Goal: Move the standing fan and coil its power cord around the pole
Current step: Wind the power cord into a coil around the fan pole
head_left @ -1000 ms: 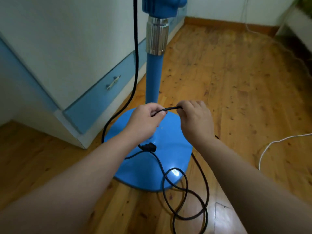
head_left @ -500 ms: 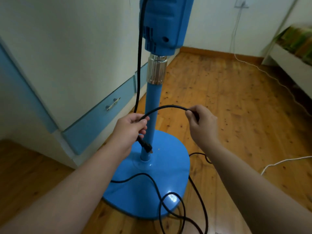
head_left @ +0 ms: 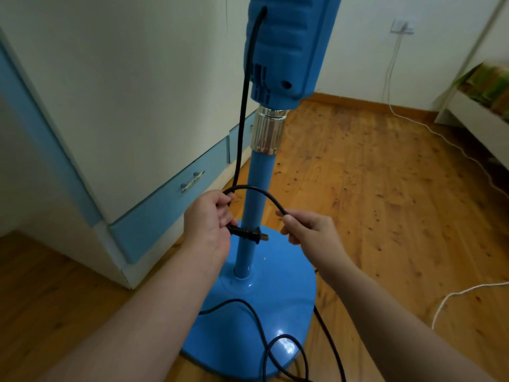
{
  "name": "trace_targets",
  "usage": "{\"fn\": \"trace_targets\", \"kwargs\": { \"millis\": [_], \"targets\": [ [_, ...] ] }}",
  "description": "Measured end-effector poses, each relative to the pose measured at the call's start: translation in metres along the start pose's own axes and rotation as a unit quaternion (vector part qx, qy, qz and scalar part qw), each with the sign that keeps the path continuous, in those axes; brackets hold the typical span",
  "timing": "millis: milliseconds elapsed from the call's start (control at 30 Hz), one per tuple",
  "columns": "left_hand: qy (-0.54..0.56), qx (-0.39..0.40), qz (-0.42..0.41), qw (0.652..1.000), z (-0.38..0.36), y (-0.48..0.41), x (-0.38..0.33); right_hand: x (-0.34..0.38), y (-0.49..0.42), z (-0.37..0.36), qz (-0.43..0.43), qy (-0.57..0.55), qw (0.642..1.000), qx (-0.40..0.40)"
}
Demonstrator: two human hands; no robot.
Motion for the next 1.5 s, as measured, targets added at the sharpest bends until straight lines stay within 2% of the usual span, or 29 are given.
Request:
{"fn": "trace_targets", "kwargs": {
  "millis": [100,200,333,800,933,1033,1100,1200,1367,1433,1500],
  "targets": [
    [0.014,-0.008,0.010,1.000,0.001,0.001,-0.001,0.003,0.008,-0.008,0.008,-0.033,0.999,0.030],
    [0.012,-0.008,0.008,1.000,0.001,0.003,-0.002,0.003,0.016,-0.018,0.019,-0.009,0.998,0.055],
    [0.026,-0.006,0.010,1.000,0.002,0.005,-0.001,0.004,0.024,-0.025,0.034,0.041,0.998,0.042],
    [0.085,-0.002,0.057,0.995,0.003,0.012,0.005,0.012,0.026,-0.024,0.022,0.046,0.997,0.054],
    [0.025,0.025,0.055,0.998,0.001,0.013,0.005,0.013,0.024,-0.023,0.024,0.059,0.996,0.062],
    [-0.120,0.055,0.029,0.991,0.002,0.011,0.003,0.012,0.021,-0.019,0.032,0.091,0.993,0.074],
    [-0.291,0.078,-0.028,0.953,0.004,0.007,-0.003,0.012,0.019,-0.017,0.042,0.123,0.987,0.090],
    [-0.465,0.152,-0.113,0.865,-0.002,0.006,-0.011,0.015,0.017,-0.015,0.086,0.207,0.968,0.110],
    [-0.589,0.277,-0.117,0.750,-0.011,0.016,-0.006,0.021,0.015,-0.011,0.135,0.285,0.941,0.120],
    [-0.618,0.293,-0.083,0.725,-0.009,0.018,-0.001,0.027,0.016,-0.011,0.172,0.321,0.921,0.136],
    [-0.632,0.295,-0.060,0.714,-0.008,0.020,0.005,0.033,0.016,-0.010,0.195,0.356,0.902,0.146]
  ]
}}
Point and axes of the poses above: each hand's wrist, its own y-axis away from the middle knuckle, its own z-axis out of the back of the hand, x = y × z, the point moved 5 cm from there along -y, towards the middle knuckle, and after that the axes turned 10 degrees about -x, right-handed, at the moved point
